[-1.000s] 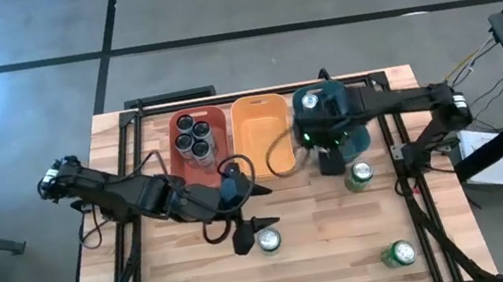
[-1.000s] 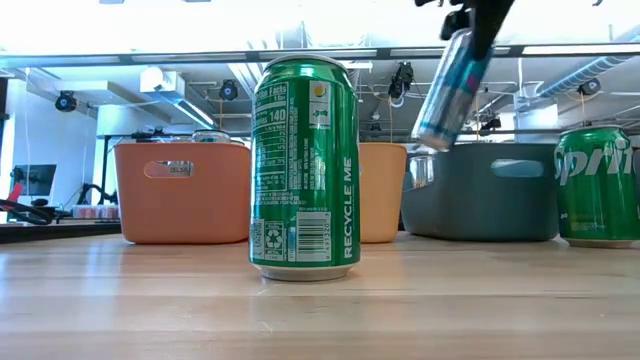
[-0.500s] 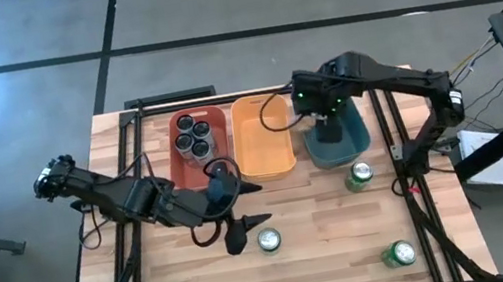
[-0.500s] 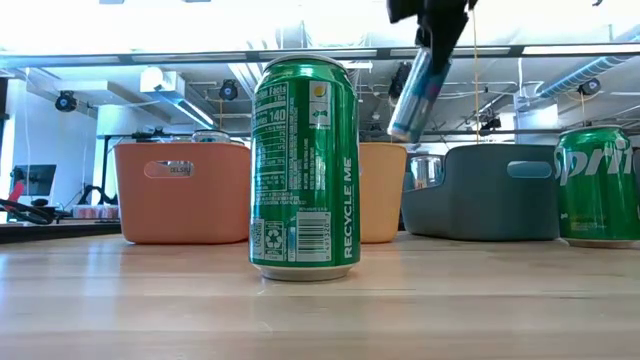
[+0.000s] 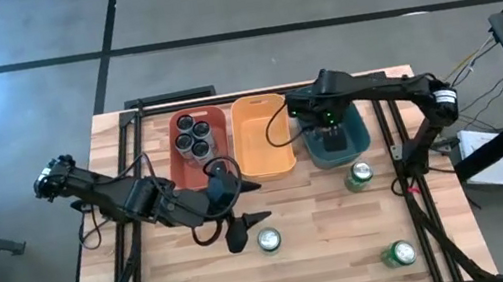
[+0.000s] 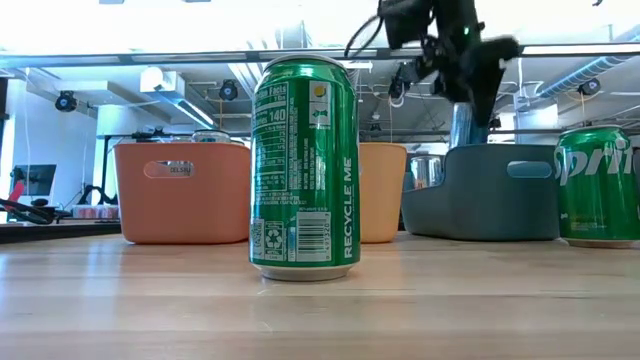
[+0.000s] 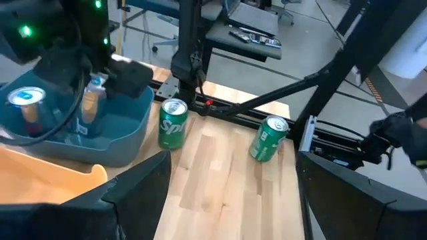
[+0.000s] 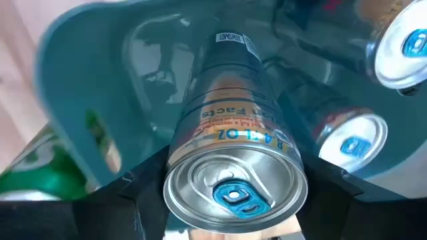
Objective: Sort soda cans
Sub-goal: Put the blue soda can into the blue bin
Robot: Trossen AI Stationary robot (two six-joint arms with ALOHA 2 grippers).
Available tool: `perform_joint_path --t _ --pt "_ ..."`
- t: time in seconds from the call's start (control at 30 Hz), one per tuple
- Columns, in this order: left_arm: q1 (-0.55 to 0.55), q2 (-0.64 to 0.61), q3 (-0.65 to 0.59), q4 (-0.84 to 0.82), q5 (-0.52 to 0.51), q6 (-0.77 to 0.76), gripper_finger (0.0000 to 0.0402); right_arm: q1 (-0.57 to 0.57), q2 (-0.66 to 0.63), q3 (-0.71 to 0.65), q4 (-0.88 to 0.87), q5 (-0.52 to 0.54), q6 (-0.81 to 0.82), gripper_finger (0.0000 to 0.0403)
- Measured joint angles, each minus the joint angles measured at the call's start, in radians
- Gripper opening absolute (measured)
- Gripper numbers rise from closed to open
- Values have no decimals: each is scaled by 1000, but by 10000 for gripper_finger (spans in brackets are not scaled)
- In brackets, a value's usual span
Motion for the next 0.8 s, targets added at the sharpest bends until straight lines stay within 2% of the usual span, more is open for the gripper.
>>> perform_joint_path --t 0.17,0.53,0.67,0.8 --pt "0 0 0 0 -10 0 307 -24 59 -7 48 5 -8 235" --pt "0 0 0 3 -11 -33 307 -51 159 -7 75 -16 -51 258" --pt "-2 0 0 3 -11 -38 307 -52 152 -7 62 -25 -49 270" --pt "-2 0 0 3 -12 -38 307 -53 91 -7 57 -48 -48 297"
